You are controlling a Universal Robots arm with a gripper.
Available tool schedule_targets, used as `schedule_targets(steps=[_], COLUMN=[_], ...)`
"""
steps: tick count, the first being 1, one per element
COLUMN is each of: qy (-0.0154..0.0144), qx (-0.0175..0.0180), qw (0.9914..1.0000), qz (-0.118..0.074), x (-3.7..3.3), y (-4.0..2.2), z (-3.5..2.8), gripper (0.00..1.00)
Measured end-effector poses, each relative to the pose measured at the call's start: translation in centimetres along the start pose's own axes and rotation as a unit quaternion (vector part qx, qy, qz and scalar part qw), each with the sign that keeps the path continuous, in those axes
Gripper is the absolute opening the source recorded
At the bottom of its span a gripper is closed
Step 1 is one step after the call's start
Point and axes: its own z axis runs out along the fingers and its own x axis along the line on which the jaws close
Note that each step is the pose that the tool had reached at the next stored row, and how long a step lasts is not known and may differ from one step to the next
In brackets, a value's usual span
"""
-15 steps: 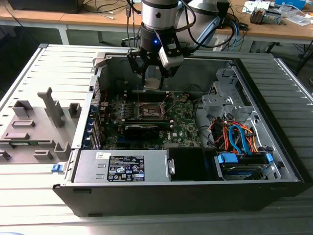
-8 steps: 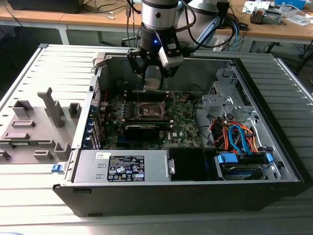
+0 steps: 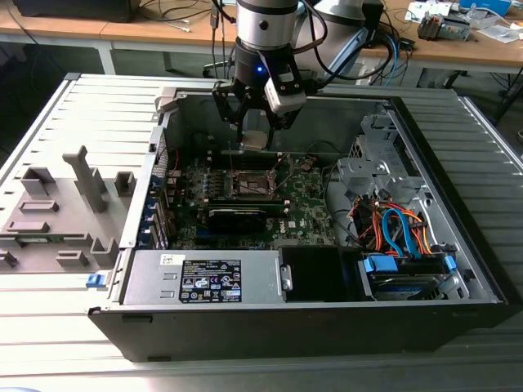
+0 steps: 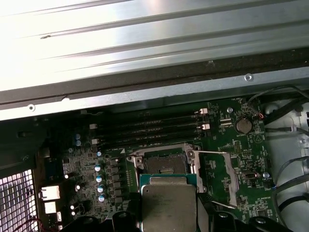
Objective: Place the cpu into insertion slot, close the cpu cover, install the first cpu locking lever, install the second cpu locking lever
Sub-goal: 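Place the cpu into insertion slot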
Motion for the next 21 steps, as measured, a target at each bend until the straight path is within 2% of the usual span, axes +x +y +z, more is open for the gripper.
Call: schedule_targets(steps=[21], qy=[-0.0002], qx=[-0.0003], qw=[0.99987], qz=[0.016], x=[0.0], y=[0.0], z=[0.0], gripper=[0.55])
